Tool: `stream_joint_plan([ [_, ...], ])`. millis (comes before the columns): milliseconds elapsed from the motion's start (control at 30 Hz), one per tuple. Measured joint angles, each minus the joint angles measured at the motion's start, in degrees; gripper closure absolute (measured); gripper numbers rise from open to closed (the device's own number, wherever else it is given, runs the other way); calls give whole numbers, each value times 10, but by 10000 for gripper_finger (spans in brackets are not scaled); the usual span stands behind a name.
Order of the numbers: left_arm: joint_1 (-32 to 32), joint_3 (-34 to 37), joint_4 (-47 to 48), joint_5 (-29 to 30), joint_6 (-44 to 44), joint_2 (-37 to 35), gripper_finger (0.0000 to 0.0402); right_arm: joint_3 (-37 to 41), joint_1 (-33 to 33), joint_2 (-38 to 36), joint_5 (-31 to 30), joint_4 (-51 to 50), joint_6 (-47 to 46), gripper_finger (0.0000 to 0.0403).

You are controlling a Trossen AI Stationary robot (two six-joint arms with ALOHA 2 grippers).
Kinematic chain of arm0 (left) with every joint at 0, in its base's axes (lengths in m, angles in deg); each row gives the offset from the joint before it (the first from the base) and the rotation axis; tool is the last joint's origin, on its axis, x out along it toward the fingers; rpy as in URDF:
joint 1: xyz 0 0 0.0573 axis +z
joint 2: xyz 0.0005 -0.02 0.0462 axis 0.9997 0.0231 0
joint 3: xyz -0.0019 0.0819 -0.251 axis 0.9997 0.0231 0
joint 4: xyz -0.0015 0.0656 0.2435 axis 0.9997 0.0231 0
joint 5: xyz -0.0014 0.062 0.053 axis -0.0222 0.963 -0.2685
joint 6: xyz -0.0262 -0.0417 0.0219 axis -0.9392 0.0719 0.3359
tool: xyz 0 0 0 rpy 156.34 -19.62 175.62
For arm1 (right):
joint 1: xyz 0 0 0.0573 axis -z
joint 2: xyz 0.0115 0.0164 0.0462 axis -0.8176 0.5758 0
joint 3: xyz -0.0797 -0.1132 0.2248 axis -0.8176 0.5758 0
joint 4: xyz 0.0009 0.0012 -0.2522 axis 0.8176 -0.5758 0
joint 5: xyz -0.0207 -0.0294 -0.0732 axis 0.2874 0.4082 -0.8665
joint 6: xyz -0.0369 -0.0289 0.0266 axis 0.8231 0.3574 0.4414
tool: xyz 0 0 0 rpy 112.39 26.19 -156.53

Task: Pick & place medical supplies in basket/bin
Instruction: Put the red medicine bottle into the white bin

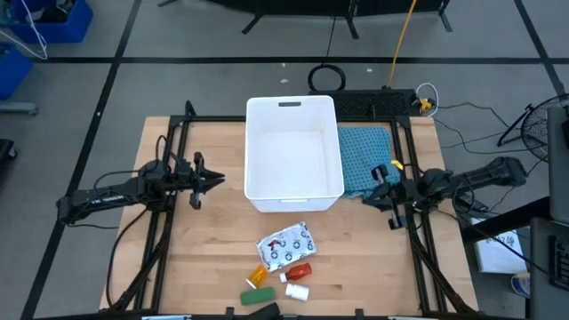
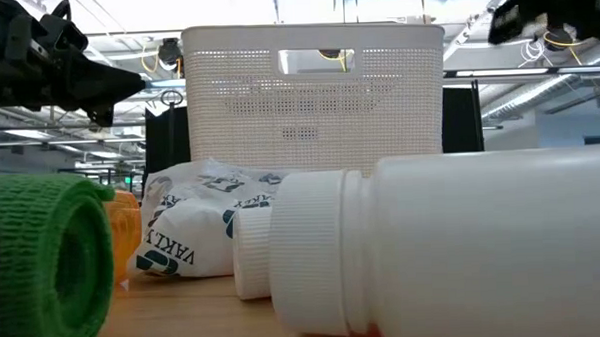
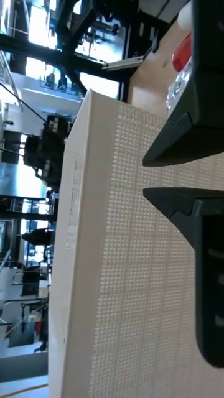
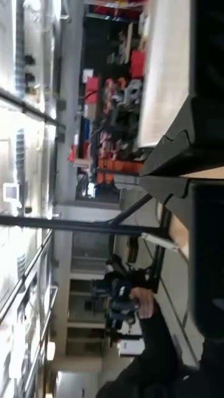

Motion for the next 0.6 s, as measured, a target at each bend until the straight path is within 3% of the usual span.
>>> stream_joint_plan([
  [200, 0, 0, 7, 0, 0, 0, 334, -113, -108, 208, -73, -18, 103, 403],
  [400, 0, 0, 6, 0, 0, 0, 334, -290, -172, 415, -253, -75, 116, 402],
  [600, 0, 0, 6, 0, 0, 0, 334, -452, -171, 566, -261, -249, 67, 370],
])
